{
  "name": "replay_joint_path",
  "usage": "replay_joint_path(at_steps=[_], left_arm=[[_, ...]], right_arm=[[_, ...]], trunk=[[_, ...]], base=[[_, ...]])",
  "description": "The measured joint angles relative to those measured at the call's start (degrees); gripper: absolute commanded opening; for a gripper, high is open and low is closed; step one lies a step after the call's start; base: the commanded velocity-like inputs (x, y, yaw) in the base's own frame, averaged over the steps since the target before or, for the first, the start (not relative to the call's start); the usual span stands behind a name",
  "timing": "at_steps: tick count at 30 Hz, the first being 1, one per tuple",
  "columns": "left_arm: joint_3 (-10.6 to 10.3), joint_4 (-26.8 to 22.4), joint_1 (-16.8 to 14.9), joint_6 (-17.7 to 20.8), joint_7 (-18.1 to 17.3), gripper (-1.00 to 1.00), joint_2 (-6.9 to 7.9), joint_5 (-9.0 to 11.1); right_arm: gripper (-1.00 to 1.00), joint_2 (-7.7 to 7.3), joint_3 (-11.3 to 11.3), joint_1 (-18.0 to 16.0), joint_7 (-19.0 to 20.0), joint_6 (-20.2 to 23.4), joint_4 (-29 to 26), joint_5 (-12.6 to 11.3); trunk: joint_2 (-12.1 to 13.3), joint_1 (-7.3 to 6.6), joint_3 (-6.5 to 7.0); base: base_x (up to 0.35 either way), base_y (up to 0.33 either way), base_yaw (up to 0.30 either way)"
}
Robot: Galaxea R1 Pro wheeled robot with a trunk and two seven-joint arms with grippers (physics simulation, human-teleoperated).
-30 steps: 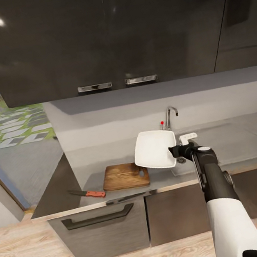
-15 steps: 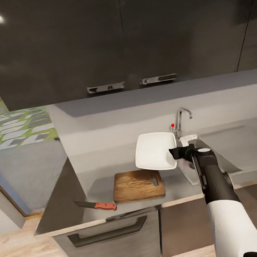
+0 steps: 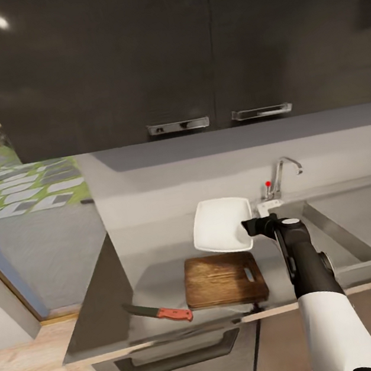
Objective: In the kitchen, take the Vidalia onion out of the sink, dice it on the chopping board with the paring knife, put the diced onion into the bowl on the countertop, then place both the paring knife and the chopping board into the sink.
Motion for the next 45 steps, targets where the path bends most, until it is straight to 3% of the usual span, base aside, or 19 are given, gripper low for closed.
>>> replay_joint_path(at_steps=[11,19,35,38,40,45], left_arm=[[0.0,0.0,0.0,0.0,0.0,1.0,0.0,0.0],[0.0,0.0,0.0,0.0,-0.1,1.0,0.0,0.0],[0.0,0.0,0.0,0.0,-0.1,1.0,0.0,0.0],[0.0,0.0,0.0,0.0,-0.1,1.0,0.0,0.0],[0.0,0.0,0.0,0.0,-0.1,1.0,0.0,0.0],[0.0,0.0,0.0,0.0,0.0,1.0,0.0,0.0]], right_arm=[[-1.0,0.0,0.6,0.0,0.2,-0.1,0.9,-0.1],[-1.0,0.0,0.6,0.0,4.1,-0.1,0.9,-0.1],[-1.0,-0.01,0.7,0.0,4.9,-0.1,3.7,-0.1],[-1.0,-0.01,1.3,0.0,5.0,0.0,4.6,-0.2],[-1.0,0.0,3.2,0.0,5.0,0.0,5.1,-0.4],[-1.0,0.0,3.8,0.0,5.1,-0.1,5.3,-0.1]], trunk=[[0.0,0.01,0.0],[0.0,0.01,0.0],[0.0,0.02,0.0],[0.0,0.02,0.0],[0.0,0.02,0.0],[0.0,0.02,0.0]], base=[[0.103,0.272,0.0],[0.018,0.283,0.0],[0.0,0.296,0.0],[0.0,0.294,0.0],[0.0,0.201,0.0],[0.0,0.063,0.002]])
